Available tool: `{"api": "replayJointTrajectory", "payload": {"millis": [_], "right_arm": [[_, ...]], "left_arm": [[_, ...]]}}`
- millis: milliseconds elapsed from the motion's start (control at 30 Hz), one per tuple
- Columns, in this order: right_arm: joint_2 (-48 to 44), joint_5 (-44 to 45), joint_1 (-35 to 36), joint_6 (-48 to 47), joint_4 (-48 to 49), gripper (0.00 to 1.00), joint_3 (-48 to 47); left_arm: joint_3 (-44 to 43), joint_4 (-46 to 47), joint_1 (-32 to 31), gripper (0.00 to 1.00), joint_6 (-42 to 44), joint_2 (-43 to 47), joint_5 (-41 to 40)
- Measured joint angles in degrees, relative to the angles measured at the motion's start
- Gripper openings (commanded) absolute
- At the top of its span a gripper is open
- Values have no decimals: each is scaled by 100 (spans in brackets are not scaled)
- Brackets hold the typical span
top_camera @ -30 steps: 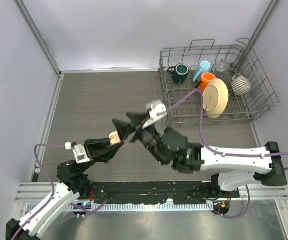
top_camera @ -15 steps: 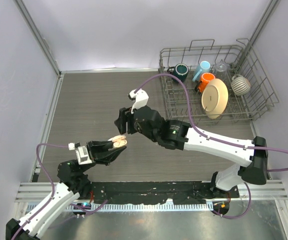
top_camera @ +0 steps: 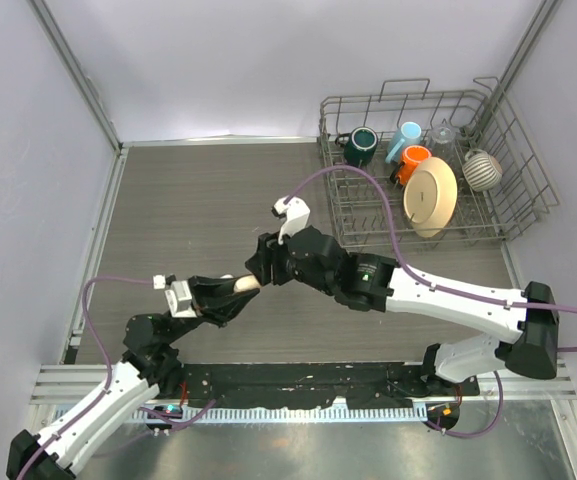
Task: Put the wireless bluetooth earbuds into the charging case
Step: Close the charging case, then place the charging case at the center of the board.
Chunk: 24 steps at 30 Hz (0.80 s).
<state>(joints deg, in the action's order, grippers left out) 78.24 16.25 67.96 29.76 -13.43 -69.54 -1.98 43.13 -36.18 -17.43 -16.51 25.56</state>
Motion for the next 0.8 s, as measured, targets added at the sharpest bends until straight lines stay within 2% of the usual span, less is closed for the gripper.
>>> {"api": "replayJointTrajectory", "payload": {"millis": [100,200,367,500,567,800], "right_arm": [[-238,262,13,105,63,56,363],[-612,905,50,350,-55,61,870],[-1679,2026,-66,999,-649,62,1875],[-2594,2551,-278,1585,-903,63,2498],[-2881,2664,-317,1808,-977,63,2723],[-3001,2728,-328,2188,-1392,62,2907]], "left_arm": [[-2,-175,-7,0,-11,-184,-111],[-98,-407,-4,0,-90,-369,-293],[-553,-1080,-2,1,-887,-1268,-551],[-599,-1137,-13,0,-1606,-2538,-636],[-708,-1121,-87,0,-1880,-3469,-664],[-1707,-758,-605,0,-2594,-6284,-704]]}}
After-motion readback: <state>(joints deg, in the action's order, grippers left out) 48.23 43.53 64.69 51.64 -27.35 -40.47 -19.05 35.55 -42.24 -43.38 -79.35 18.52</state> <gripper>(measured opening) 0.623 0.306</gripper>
